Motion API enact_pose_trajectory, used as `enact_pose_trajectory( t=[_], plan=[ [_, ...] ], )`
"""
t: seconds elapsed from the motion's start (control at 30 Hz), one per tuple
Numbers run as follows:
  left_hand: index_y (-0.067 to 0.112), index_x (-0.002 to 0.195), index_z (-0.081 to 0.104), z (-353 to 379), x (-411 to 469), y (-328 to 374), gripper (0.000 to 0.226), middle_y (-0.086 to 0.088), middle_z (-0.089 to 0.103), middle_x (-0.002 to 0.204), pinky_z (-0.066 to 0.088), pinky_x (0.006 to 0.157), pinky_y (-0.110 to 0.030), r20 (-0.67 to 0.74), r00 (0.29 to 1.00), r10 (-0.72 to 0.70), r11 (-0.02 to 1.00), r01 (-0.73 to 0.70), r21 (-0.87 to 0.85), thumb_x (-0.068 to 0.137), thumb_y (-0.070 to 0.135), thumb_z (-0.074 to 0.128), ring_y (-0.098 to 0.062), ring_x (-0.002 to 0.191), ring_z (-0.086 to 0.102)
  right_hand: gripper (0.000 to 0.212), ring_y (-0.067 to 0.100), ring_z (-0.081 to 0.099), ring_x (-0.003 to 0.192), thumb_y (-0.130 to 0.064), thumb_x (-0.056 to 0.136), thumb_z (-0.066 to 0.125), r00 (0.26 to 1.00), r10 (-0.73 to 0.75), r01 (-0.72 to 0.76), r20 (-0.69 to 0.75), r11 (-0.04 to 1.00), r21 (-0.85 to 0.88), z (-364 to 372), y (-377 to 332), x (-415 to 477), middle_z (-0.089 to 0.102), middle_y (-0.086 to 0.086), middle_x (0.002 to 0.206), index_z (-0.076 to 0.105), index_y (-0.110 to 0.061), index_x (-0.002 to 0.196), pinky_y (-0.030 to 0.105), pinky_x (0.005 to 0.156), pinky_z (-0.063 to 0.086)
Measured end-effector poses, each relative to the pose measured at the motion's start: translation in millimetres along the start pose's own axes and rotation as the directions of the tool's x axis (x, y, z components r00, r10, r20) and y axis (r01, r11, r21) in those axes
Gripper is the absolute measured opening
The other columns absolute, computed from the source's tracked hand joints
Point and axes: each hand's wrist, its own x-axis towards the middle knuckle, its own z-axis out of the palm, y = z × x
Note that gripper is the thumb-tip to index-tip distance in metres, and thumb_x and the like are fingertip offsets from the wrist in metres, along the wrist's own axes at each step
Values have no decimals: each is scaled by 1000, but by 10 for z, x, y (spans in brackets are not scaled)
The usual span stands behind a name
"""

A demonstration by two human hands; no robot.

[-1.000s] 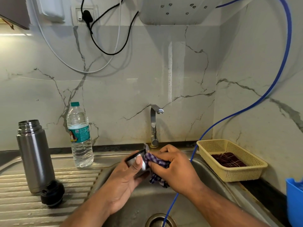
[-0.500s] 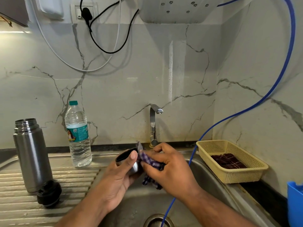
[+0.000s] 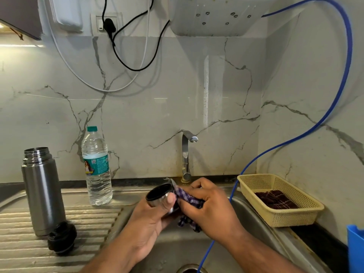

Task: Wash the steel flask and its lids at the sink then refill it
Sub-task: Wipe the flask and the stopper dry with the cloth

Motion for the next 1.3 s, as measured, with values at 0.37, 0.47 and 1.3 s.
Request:
enact_pose_trajectory(
  t=[0.37,0.47,1.3],
  plan=[
    [3,131,62,61,22,11,49,-21,70,125,47,108,-50,4,1000,15,999,-15,-28,88,17,80,-34,119,66,25,8,62,88,-40,89,71,986,11,-11,-164,1000,2,-1,-32,-24,56,-17,95,77,-40,113,26,69,54],
    [5,121,70,29,13,51,67,-24,70,122,51,103,-53,-32,999,39,999,-39,-13,67,36,94,-37,114,68,29,8,64,90,-49,90,66,994,-85,85,-73,996,6,22,-157,-42,56,-18,99,76,-40,115,31,68,55],
    [5,141,56,-13,55,20,49,-23,62,137,53,104,-44,82,996,19,997,-13,-77,103,35,57,-35,131,57,36,6,60,91,-46,89,67,986,-29,18,-164,998,-67,23,-10,-44,53,-20,97,74,-37,123,20,68,51]
  ],
)
